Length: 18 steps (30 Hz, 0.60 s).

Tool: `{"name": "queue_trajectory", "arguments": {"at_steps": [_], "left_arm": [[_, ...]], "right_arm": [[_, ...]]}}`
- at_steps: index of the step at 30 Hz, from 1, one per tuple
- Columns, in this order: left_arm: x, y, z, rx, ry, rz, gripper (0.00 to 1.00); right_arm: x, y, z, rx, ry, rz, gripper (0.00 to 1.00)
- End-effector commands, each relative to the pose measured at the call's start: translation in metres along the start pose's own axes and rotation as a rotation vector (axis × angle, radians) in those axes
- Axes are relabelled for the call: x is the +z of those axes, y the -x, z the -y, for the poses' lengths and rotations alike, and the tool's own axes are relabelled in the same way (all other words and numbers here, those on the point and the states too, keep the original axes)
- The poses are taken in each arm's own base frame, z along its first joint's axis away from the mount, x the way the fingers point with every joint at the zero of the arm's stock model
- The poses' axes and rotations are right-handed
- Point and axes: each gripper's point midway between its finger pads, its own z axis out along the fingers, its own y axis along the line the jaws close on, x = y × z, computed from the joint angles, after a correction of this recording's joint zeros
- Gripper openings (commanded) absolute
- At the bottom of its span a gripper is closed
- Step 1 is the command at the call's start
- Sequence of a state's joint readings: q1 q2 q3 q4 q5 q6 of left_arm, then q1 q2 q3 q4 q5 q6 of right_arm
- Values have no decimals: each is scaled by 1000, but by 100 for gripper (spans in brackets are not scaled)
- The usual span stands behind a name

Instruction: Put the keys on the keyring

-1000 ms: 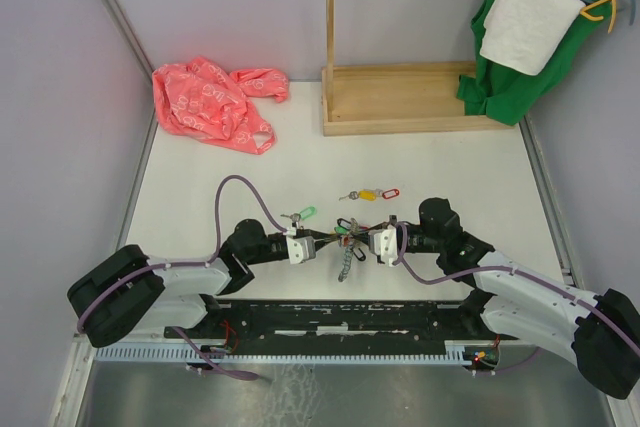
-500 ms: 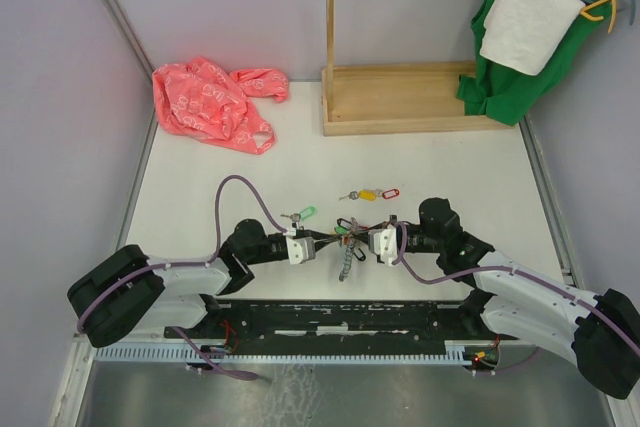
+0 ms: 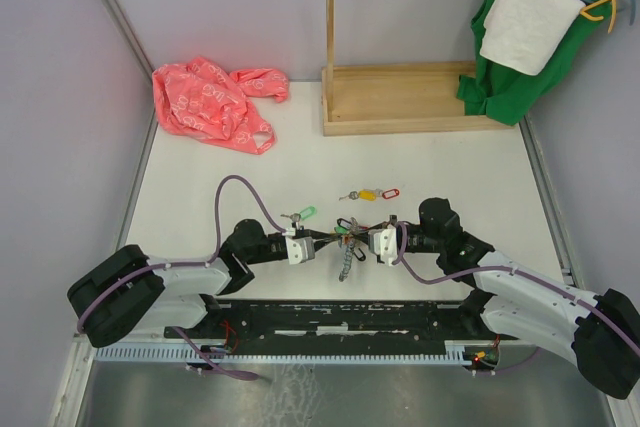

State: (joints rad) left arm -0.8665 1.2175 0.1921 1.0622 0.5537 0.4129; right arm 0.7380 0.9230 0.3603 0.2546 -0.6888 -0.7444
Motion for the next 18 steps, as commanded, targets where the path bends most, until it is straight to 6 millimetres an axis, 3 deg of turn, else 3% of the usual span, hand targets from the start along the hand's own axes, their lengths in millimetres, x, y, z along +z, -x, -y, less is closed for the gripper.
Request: {"name": "queue_trajectory", "arguments": {"at_steps": [1,18], "left_arm": [[9,29,-11,33,13,93,3],[9,24,-11,24,18,73,3]], "right_arm": [[1,20,15,-49,-37,68,1],[-1,16,17,-48,-60,41,1]]}}
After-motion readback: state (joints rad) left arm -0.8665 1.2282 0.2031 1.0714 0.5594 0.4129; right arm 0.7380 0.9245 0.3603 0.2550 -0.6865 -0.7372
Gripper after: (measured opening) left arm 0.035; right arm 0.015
